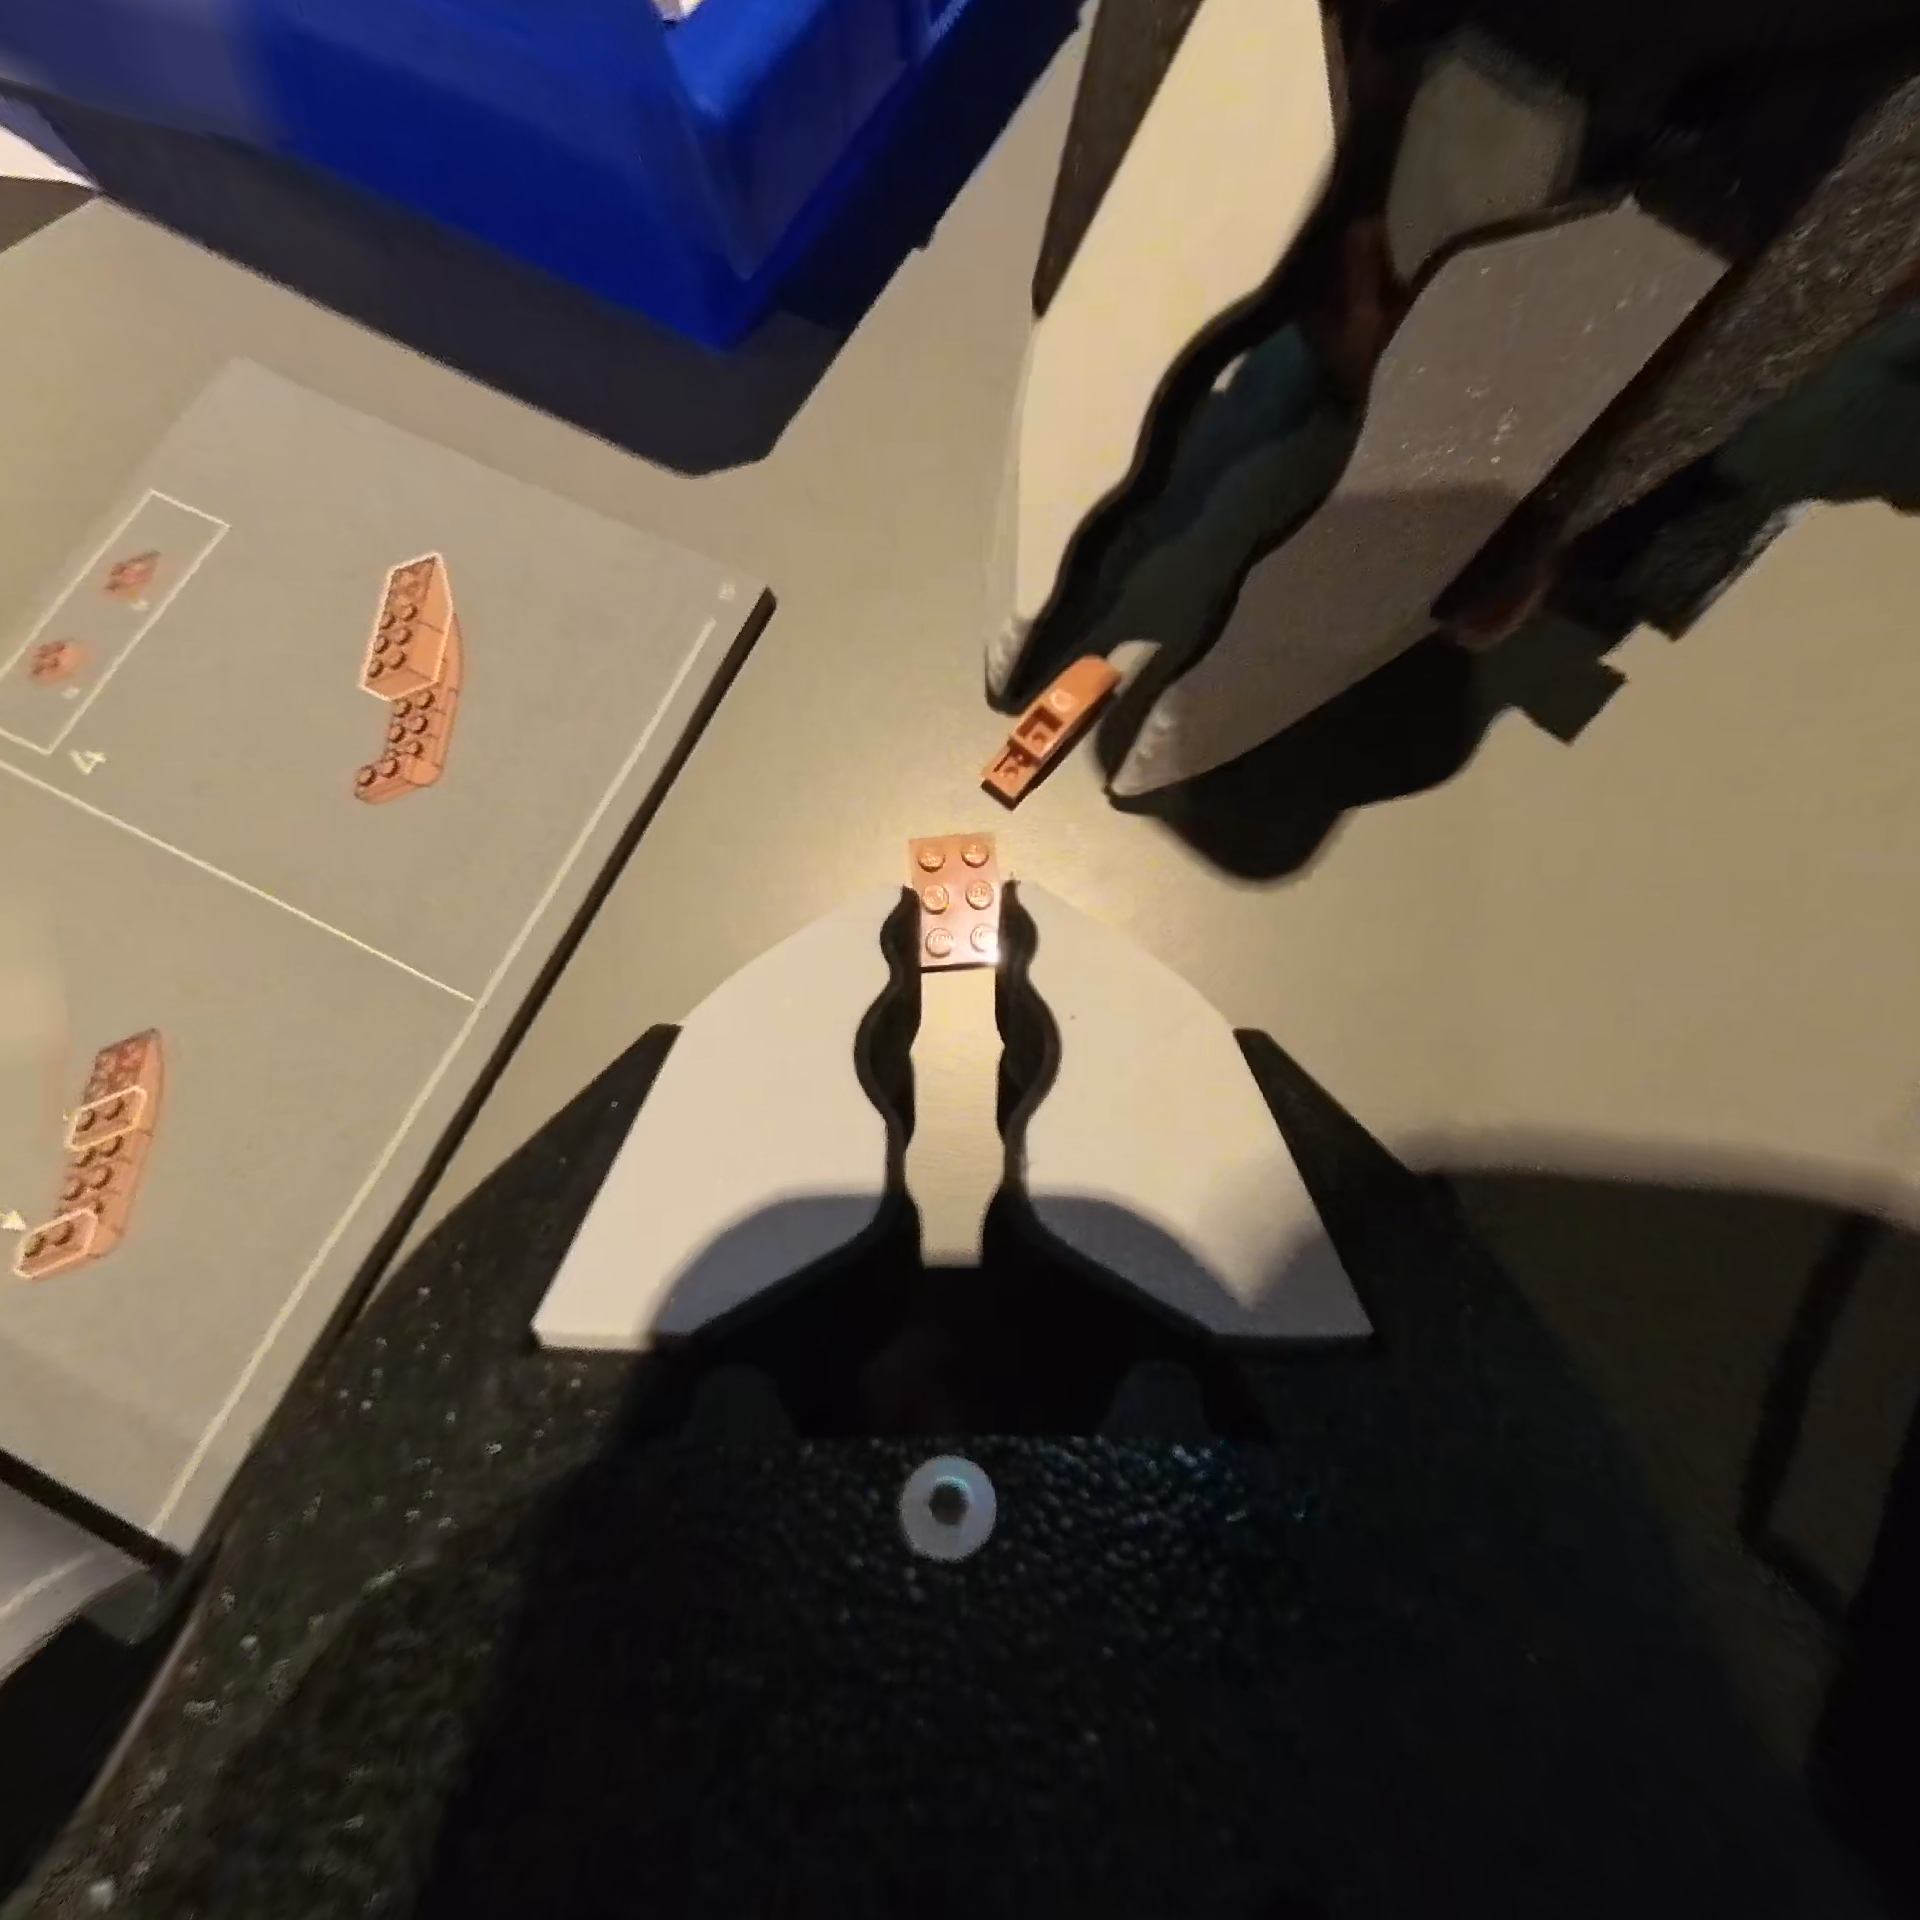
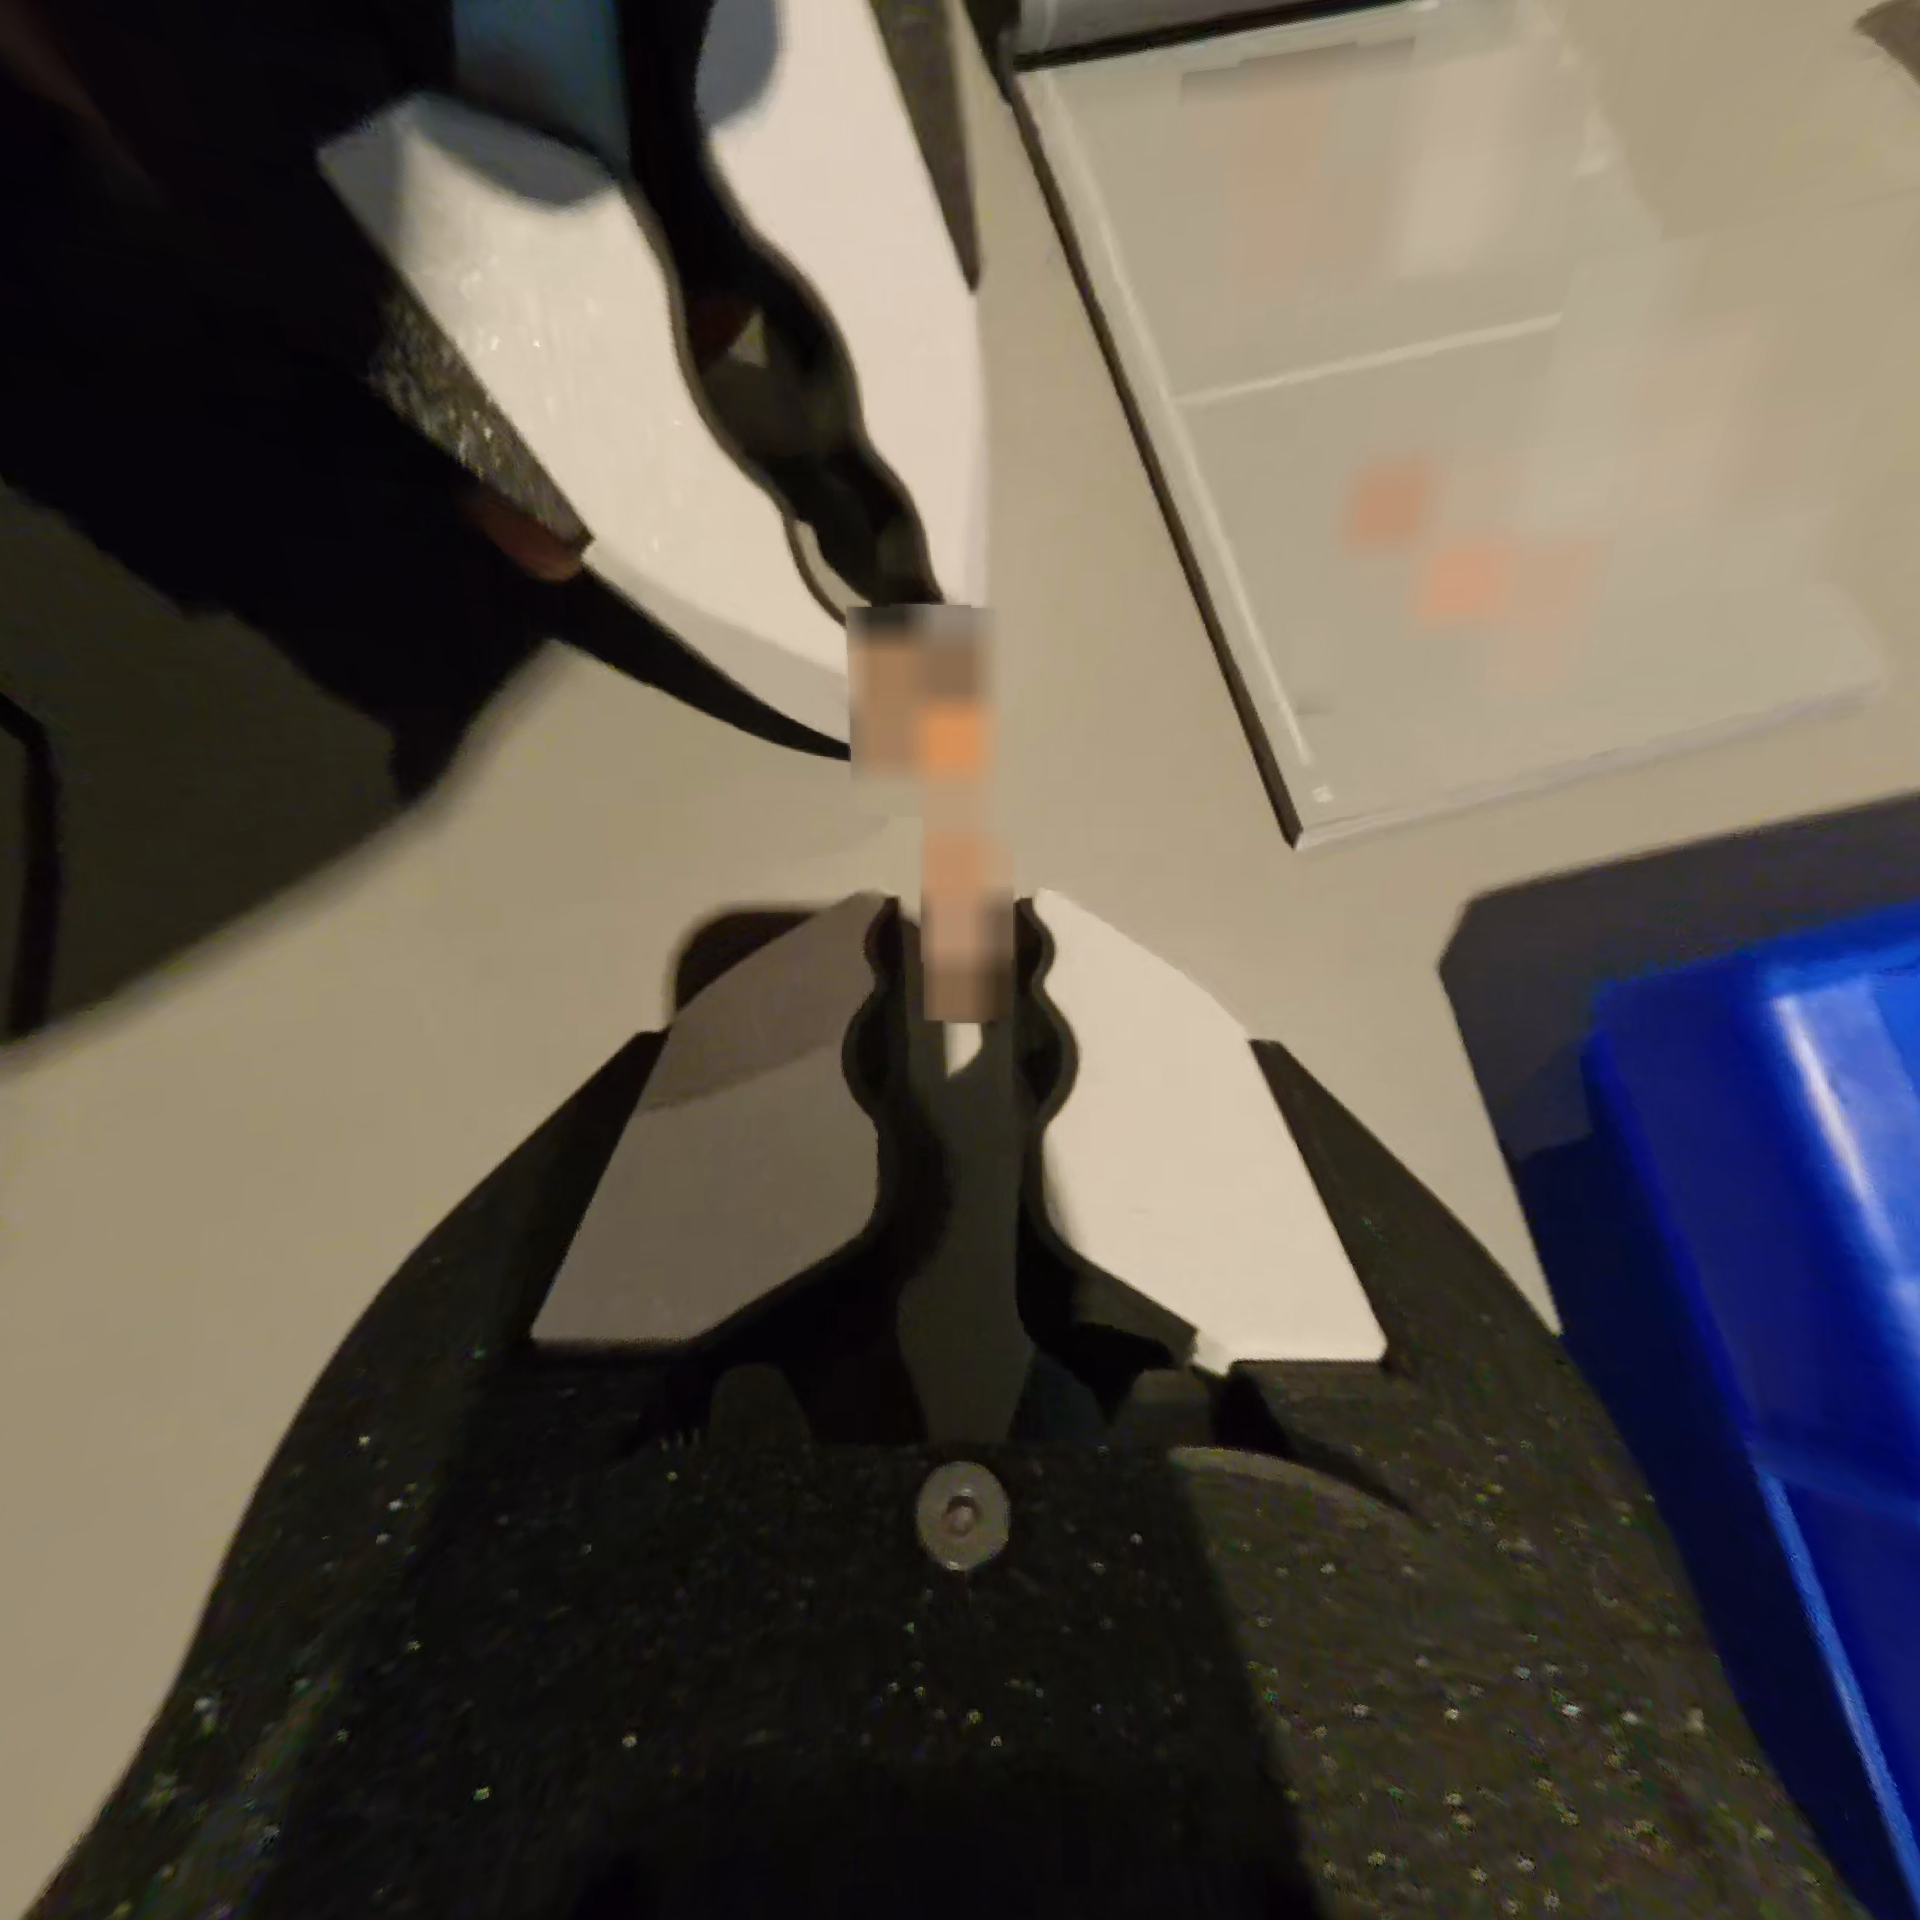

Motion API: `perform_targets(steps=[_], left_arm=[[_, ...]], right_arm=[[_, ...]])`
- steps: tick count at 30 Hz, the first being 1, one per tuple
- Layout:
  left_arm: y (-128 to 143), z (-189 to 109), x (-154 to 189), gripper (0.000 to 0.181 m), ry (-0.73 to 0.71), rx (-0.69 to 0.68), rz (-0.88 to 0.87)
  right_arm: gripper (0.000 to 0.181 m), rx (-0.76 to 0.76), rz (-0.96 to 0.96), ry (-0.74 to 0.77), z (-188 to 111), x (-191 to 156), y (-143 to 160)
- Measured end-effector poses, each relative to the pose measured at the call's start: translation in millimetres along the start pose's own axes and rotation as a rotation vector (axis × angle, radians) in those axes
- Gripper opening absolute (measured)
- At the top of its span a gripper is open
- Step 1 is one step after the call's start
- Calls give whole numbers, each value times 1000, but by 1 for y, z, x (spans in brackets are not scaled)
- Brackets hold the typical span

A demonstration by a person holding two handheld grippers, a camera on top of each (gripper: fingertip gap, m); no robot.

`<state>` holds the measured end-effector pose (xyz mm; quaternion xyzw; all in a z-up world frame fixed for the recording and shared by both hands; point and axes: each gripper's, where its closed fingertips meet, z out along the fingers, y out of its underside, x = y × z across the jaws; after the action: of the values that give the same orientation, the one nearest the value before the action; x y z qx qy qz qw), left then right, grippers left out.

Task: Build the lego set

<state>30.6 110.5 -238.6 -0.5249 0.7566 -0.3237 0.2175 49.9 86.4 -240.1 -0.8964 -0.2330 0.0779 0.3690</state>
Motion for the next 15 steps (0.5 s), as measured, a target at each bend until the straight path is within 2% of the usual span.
perform_targets(steps=[3, 8, 10, 13, 15], left_arm=[[-3, -2, 0, 14, 57, 26, -8], [-7, -4, -1, 14, 110, 56, -43], [-8, -6, -1, 14, 124, 72, -55], [-12, -10, 0, 14, 155, 109, -71], [-14, -13, 1, 14, 174, 132, -80]], right_arm=[[8, -2, 26, -11, 0, 1, 1], [8, 23, 151, -61, -3, 5, -1], [8, 118, 349, -184, -10, 4, -14], [8, 460, 732, -582, -41, -3, -58], [8, 625, 946, -750, -58, 8, -69]])
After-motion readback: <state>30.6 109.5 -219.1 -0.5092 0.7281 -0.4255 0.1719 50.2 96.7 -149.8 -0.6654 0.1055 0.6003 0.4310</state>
